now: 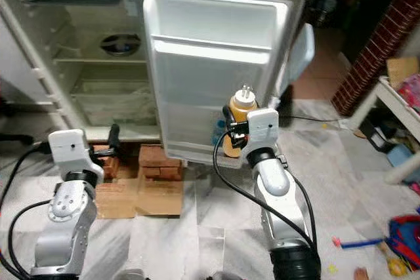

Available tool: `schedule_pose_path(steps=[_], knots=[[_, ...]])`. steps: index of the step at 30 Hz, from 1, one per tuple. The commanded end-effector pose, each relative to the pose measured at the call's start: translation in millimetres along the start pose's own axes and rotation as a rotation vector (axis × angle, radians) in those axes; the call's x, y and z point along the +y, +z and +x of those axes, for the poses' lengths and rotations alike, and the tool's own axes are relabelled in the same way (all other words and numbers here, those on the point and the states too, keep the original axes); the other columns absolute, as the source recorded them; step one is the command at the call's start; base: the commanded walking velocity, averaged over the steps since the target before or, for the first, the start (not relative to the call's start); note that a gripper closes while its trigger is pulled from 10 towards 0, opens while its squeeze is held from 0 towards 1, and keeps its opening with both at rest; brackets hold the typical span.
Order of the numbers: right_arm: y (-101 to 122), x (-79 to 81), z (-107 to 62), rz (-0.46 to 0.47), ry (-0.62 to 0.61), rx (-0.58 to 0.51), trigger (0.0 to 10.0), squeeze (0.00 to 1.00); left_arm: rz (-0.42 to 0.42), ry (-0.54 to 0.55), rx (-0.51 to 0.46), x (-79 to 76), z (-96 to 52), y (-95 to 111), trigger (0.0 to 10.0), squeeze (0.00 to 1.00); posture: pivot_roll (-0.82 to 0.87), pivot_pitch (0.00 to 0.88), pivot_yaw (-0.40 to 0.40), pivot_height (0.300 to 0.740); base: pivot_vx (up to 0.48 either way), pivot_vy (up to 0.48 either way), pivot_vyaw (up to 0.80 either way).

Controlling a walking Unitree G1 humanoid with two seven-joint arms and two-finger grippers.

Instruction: Restocking fridge

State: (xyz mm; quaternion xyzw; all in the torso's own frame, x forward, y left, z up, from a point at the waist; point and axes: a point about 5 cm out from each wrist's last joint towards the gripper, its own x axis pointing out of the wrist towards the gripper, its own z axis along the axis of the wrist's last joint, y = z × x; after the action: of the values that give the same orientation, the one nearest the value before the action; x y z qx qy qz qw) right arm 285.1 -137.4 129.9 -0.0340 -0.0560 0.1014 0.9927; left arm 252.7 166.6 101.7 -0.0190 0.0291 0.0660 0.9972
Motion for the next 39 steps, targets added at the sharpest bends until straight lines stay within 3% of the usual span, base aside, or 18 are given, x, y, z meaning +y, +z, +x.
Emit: schedule_pose_path(steps=[1,14,25,36,39], knots=[[11.5,-0.5,5.4,-0.003,0.005,-0.044,10.0,0.0,0.011,0.007,-0.028,3.7,1.0,7.2,10.0,0.0,0.04,0.0,-0.058,0.74,0.319,0.36,0.0],[12.6,0.5,5.7,-0.012,0.005,-0.049,10.0,0.0,0.029,-0.018,-0.034,0.9,1.6,6.8,10.0,0.0,0.04,0.0,-0.055,0.74,0.328,0.35,0.0],[13.2,-2.8,8.2,-0.023,-0.002,-0.055,10.0,0.0,0.018,-0.016,-0.021,-1.1,2.4,5.7,10.0,0.0,0.05,0.0,-0.056,0.74,0.416,0.0,0.0],[12.6,-2.3,9.5,-0.011,0.003,-0.053,10.0,0.0,0.008,-0.041,-0.027,-3.4,3.3,5.8,10.0,0.0,0.05,0.0,-0.058,0.74,0.0,0.0,0.0],[13.4,-2.3,9.7,-0.011,0.004,-0.056,10.0,0.0,0.006,-0.041,-0.027,-4.3,4.1,6.3,10.0,0.0,0.04,0.0,-0.059,0.721,0.0,0.0,0.0]])
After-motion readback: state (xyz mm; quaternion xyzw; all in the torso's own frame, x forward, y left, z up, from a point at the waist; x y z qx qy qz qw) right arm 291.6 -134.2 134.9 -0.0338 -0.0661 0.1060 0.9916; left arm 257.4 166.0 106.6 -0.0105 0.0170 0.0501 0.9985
